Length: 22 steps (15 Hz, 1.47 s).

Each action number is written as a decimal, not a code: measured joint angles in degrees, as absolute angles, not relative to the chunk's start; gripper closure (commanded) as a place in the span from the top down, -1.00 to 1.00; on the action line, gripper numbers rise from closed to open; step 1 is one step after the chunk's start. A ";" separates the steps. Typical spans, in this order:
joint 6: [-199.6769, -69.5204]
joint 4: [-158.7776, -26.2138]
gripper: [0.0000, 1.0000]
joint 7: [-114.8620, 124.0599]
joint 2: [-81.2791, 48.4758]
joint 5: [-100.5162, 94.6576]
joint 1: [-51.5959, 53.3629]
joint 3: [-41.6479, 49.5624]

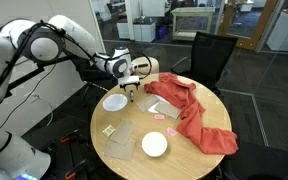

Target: Place the black marker in the white bowl

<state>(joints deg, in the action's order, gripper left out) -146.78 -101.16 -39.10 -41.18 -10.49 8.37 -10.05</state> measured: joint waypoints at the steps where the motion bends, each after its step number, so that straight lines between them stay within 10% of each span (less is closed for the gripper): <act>1: -147.18 -100.61 1.00 -39.08 -41.83 -10.97 8.45 -10.04; 17: -148.44 -91.82 1.00 -39.00 -50.27 -12.58 9.52 -10.05; 22: -148.43 -90.28 -0.01 -39.00 -51.76 -12.58 9.53 -10.07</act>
<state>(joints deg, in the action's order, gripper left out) -148.43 -90.28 -39.00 -51.76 -12.58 9.53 -10.07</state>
